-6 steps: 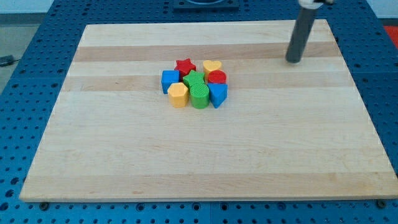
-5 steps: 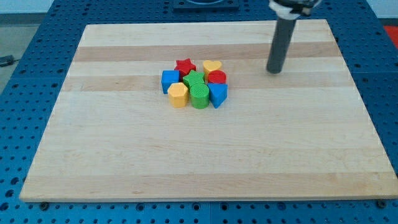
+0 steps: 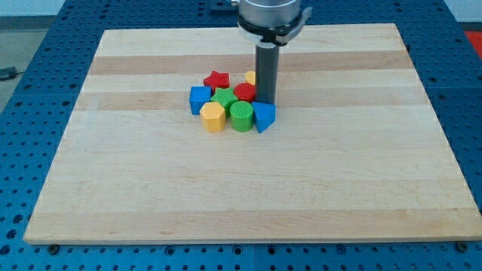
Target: Separate the yellow heart from the group of blocks
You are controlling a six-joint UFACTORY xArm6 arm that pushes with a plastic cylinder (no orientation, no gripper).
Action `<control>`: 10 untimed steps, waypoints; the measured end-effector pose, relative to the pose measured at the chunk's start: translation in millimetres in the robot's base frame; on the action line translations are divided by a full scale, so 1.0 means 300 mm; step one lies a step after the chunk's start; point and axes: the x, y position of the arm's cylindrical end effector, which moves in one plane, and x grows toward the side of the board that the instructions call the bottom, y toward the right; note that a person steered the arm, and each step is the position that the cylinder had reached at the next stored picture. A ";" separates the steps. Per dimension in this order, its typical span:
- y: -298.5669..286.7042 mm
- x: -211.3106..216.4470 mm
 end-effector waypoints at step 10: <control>-0.065 -0.221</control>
